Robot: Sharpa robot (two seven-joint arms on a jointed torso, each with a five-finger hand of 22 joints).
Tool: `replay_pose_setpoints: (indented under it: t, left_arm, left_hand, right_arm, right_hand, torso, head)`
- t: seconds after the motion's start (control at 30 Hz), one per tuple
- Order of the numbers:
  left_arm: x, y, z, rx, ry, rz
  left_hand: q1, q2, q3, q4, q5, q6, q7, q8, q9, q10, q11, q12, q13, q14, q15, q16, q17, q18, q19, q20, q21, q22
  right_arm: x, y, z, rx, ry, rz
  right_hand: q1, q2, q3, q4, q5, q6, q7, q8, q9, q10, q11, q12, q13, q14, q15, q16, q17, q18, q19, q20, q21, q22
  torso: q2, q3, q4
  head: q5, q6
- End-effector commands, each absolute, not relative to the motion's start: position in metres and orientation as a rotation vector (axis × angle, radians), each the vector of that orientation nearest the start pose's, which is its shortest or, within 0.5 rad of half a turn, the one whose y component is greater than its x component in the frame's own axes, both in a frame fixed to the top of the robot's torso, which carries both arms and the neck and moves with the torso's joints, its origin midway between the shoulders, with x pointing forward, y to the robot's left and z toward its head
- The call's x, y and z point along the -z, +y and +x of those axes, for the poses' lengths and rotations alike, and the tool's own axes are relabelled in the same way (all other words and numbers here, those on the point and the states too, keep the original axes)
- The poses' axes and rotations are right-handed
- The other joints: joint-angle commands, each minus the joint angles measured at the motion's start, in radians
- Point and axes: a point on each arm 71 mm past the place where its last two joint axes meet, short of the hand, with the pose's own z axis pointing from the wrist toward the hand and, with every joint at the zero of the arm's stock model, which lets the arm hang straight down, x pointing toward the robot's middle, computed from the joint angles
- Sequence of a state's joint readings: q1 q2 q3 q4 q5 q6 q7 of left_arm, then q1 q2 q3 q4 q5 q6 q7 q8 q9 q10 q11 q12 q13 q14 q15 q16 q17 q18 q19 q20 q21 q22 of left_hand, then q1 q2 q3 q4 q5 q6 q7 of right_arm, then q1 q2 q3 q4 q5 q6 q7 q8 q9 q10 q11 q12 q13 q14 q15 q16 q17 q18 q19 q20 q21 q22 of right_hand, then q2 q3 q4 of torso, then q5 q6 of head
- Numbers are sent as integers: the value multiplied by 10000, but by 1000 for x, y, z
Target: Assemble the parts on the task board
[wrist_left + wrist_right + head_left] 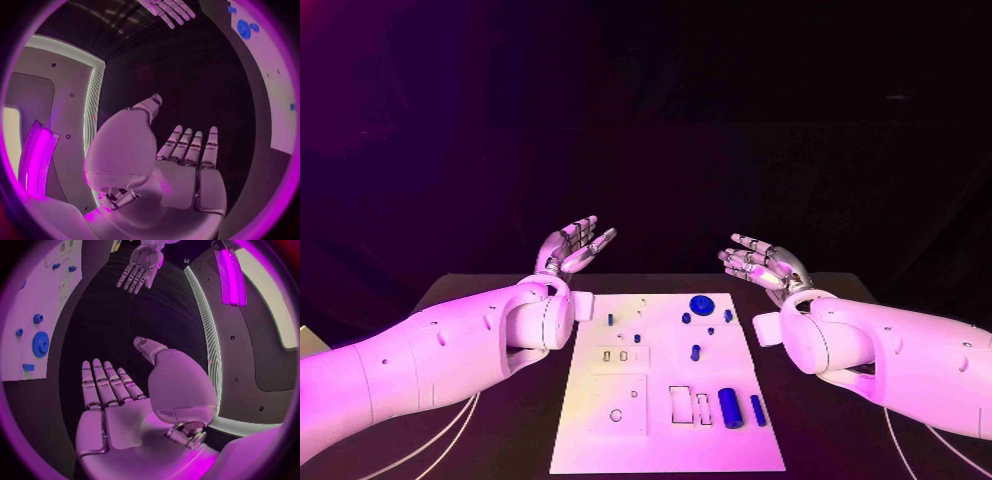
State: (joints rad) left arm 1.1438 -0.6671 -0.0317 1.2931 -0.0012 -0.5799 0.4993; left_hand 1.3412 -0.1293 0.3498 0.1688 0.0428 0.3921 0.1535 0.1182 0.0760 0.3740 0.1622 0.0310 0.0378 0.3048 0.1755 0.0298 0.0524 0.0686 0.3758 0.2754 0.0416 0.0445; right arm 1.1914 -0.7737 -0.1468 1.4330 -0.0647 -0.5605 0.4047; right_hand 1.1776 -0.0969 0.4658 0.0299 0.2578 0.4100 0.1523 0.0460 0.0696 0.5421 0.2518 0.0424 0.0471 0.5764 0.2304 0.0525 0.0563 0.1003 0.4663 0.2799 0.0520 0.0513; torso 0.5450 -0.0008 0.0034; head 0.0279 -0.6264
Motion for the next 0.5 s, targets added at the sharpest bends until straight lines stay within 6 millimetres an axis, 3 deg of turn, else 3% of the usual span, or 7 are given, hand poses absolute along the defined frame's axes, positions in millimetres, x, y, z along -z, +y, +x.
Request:
replay_pose_setpoints:
  t: [0.03,0.2,0.23,0.27,0.37,0.4,0.5]
  left_arm:
    - [210,198,526,13801,12507,-11024]
    - [210,198,527,13807,12508,-11019]
    - [208,213,524,14134,12721,-10808]
    - [207,214,523,14138,12726,-10780]
    - [205,218,520,14194,12731,-10709]
    - [203,219,519,14224,12731,-10673]
    - [198,221,514,14320,12743,-10498]
  left_hand:
    - [600,-74,40,197,75,244,475,58,36,166,78,83,24,161,79,79,19,248,191,123,55,29]
    - [736,-42,-69,335,75,356,534,67,52,353,145,109,43,394,126,129,51,276,208,139,68,35]
    - [788,-35,-104,386,75,443,566,86,67,442,177,118,50,487,139,146,63,296,233,139,78,39]
    - [828,-21,-116,415,77,535,600,112,84,577,216,138,62,634,156,177,87,314,305,141,95,50]
    - [998,34,-133,548,81,1348,809,358,236,1784,468,289,150,1984,292,481,301,440,1437,163,368,198]
    - [1049,52,-104,563,81,1811,877,502,321,2765,562,434,220,3065,445,743,480,566,2567,150,645,346]
    - [1112,36,-32,531,79,2730,918,777,484,4398,641,690,300,4712,300,1193,782,809,3417,150,1008,469]
  right_arm:
    - [225,-209,495,-13087,15542,10059]
    - [225,-210,497,-13091,15765,9912]
    - [206,-224,510,-11974,15252,6394]
    - [203,-224,511,-11858,15223,6007]
    - [195,-224,514,-11507,15163,4956]
    - [192,-224,515,-11349,15143,4521]
    - [184,-223,518,-10877,15105,3356]
  right_hand:
    - [863,26,344,-228,-69,1377,1398,313,219,1448,-24,168,92,1623,-90,283,197,384,1337,95,369,164]
    - [1209,-63,469,-494,-266,2701,1181,627,428,3148,-250,274,171,3010,-358,529,352,675,3081,74,872,322]
    - [1229,-74,476,-510,-279,2804,1171,650,443,3303,-268,278,177,3066,-376,537,356,696,3145,74,893,320]
    - [1311,-99,512,-571,-328,3139,1127,730,494,3522,-324,293,178,3242,-440,577,375,758,3363,63,978,331]
    - [1507,-188,588,-725,-443,4014,1011,938,625,3996,-457,297,173,3642,-590,663,415,836,3957,-32,1222,374]
    - [1557,-216,610,-758,-494,4339,986,1021,672,4208,-504,309,174,3836,-655,719,437,844,4186,-100,1316,392]
    - [1702,-308,647,-862,-579,4734,886,1149,719,4703,-641,315,167,4345,-840,887,499,840,4715,-318,1568,459]
  torso:
    - [0,-2,1]
    - [0,-2,1]
    - [178,40,17]
    - [197,48,17]
    - [308,62,27]
    - [370,69,25]
    - [478,62,42]
  head:
    - [1,1]
    - [1,1]
    - [-73,-165]
    - [-74,-176]
    - [-128,-172]
    - [-144,-148]
    - [-175,-116]
